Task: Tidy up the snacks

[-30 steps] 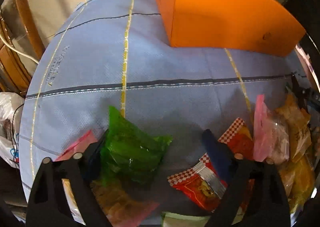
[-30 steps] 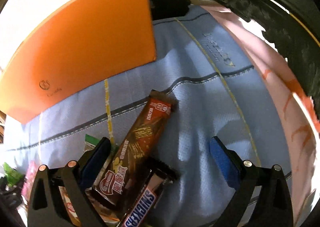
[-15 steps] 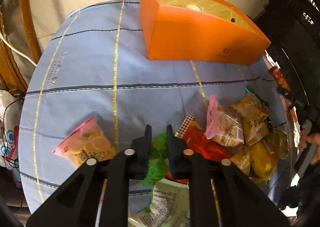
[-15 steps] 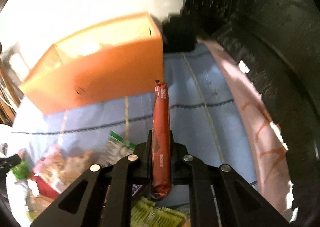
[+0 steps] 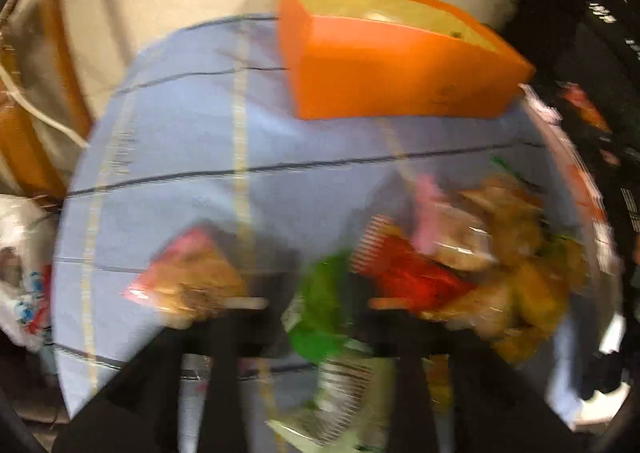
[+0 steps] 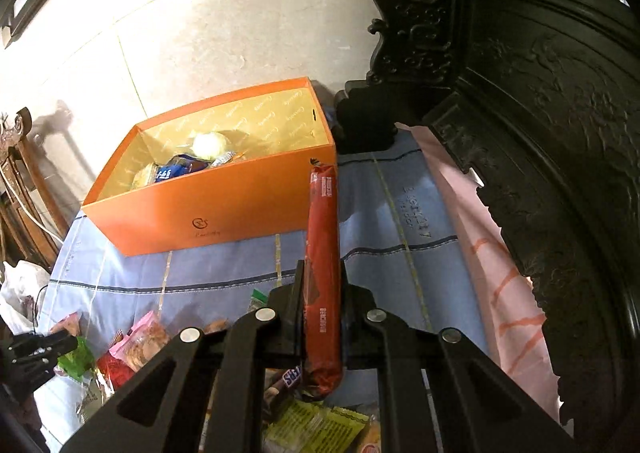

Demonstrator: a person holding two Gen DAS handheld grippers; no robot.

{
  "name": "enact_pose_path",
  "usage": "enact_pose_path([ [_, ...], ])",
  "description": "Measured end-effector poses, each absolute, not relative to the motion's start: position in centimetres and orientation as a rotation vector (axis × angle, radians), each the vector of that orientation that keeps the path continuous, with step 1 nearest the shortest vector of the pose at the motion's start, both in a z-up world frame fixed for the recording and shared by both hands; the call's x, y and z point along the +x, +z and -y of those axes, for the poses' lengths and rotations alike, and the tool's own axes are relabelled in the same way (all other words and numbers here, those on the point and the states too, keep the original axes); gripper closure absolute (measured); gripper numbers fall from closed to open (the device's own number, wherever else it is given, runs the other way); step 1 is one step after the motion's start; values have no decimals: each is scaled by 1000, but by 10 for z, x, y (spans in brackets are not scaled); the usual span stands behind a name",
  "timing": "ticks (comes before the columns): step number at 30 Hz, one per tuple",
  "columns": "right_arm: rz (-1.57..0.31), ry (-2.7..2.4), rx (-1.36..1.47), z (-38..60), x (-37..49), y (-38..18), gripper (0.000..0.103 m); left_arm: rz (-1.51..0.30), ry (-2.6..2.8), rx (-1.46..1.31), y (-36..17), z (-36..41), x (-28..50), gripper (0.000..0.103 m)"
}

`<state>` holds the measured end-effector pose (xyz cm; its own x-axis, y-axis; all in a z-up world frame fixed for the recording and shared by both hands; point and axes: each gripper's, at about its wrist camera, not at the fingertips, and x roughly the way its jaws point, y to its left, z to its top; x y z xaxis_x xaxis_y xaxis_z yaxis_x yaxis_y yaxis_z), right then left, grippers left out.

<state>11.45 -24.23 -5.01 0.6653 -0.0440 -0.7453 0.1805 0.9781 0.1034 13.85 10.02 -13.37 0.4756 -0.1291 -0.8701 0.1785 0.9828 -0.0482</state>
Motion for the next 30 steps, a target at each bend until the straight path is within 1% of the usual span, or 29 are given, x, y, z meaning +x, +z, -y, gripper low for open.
enact_pose_path([
  [1, -837, -134, 176, 243, 114, -51, 90, -1041, -150, 72, -136, -102, 138, 9],
  [2, -840, -135, 179, 243, 114, -52, 90, -1049, -139, 93, -142, -103, 139, 11],
  [4, -846, -138, 189, 245, 114, -53, 90, -1109, -156, 100, -154, -104, 141, 11],
  [7, -849, -153, 190, 247, 114, -56, 90, -1086, -169, 176, -160, -98, 137, 11],
  [8, -851, -153, 195, 248, 114, -57, 90, -1084, -175, 194, -161, -95, 136, 15],
  [9, -853, -153, 200, 248, 114, -58, 90, -1079, -190, 200, -160, -93, 135, 24],
  [10, -856, -156, 204, 248, 114, -59, 90, -1084, -202, 196, -159, -91, 137, 51],
  [11, -859, -157, 201, 248, 114, -60, 90, -1118, -233, 163, -160, -92, 141, 81],
  [12, -861, -158, 200, 248, 114, -61, 90, -1172, -277, 76, -163, -95, 148, 96],
  [14, -865, -152, 202, 246, 113, -61, 90, -1172, -281, 31, -165, -97, 154, 96],
  [17, -865, -146, 196, 246, 111, -61, 90, -1170, -242, 71, -165, -96, 160, 96],
  [18, -865, -150, 190, 247, 110, -61, 90, -1169, -224, 74, -165, -99, 162, 95],
  [19, -864, -155, 190, 248, 109, -60, 90, -1171, -184, 76, -164, -104, 164, 88],
  [20, -864, -159, 193, 250, 108, -60, 90, -1175, -154, 76, -162, -109, 168, 52],
  [21, -865, -165, 201, 253, 107, -61, 90, -1161, -145, 66, -157, -114, 167, 34],
  [22, -868, -169, 204, 254, 106, -62, 89, -1107, -132, 50, -148, -120, 166, 11],
  [24, -878, -180, 200, 255, 106, -64, 89, -1053, -136, 42, -135, -125, 167, 11],
  [26, -886, -180, 203, 255, 107, -67, 89, -1049, -151, 72, -129, -125, 172, 11],
  [30, -882, -164, 207, 249, 108, -69, 90, -1041, -191, 166, -141, -116, 188, 11],
])
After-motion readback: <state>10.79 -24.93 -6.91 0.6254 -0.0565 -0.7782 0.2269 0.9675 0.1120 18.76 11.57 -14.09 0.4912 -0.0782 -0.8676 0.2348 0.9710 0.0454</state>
